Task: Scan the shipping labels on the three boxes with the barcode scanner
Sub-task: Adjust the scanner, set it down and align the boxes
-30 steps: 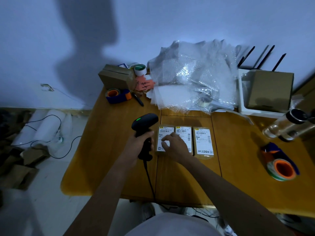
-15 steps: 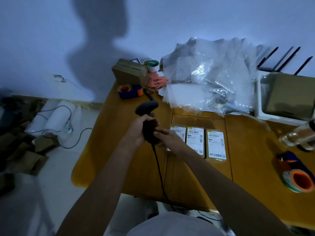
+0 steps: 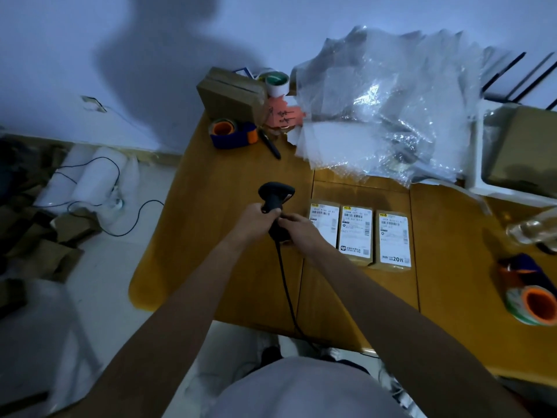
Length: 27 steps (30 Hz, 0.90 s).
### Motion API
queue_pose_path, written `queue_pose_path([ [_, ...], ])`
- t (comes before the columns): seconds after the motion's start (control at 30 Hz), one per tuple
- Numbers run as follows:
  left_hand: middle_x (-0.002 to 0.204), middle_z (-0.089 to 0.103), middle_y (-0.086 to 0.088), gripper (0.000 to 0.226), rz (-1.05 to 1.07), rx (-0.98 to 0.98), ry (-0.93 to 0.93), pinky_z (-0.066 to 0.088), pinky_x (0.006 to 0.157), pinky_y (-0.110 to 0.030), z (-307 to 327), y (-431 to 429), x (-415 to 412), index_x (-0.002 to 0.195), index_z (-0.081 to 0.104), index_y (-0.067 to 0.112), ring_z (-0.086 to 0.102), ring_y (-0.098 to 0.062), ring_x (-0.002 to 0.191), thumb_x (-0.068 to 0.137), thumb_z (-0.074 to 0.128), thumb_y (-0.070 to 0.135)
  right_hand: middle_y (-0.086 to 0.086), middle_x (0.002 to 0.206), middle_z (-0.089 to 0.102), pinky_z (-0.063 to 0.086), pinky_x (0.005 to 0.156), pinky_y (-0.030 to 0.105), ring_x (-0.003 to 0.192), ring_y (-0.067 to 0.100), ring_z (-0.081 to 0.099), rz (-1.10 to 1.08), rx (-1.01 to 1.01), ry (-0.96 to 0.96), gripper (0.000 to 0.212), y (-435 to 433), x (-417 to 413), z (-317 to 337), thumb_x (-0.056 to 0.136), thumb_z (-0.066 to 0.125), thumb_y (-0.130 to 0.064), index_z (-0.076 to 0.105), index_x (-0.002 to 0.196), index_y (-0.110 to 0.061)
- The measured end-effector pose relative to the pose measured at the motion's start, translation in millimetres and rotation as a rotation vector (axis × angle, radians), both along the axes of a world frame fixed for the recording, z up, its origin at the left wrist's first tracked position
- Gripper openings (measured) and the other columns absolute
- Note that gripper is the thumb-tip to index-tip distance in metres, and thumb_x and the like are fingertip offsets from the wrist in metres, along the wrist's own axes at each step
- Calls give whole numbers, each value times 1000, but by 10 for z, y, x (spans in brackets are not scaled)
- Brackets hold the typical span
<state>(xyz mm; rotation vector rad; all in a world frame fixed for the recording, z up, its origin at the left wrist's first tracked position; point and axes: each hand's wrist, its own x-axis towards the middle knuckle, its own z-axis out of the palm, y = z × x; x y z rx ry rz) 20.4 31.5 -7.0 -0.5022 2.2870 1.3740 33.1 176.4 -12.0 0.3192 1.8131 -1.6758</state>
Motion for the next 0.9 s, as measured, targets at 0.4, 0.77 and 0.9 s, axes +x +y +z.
queue_pose_path([
  [0.4, 115, 64, -7, 43, 45, 54, -63, 54, 69, -21, -416, -136, 4, 135, 55, 1, 66, -18, 93, 99, 65, 21, 13, 133, 61, 53, 100, 47, 115, 30, 63, 48, 293, 76, 51, -180, -12, -461, 98, 62, -33, 48, 142, -10],
  [0.77, 124, 63, -13, 35, 154, 73, -190, 57, 92, -39, -741, -149, -144, 134, 54, 4, 64, -26, 109, 99, 59, 12, 10, 112, 61, 50, 73, 37, 94, 29, 64, 195, 443, 25, 51, -338, -136, -576, 97, 53, -25, 39, 145, -15],
  [0.9, 127, 62, -11, 43, 180, 92, -188, 56, 92, -37, -817, -146, -125, 137, 54, 6, 63, -25, 111, 98, 64, 22, 11, 114, 63, 51, 75, 37, 96, 29, 65, 175, 434, 6, 48, -349, -145, -606, 98, 51, -26, 42, 143, -14],
])
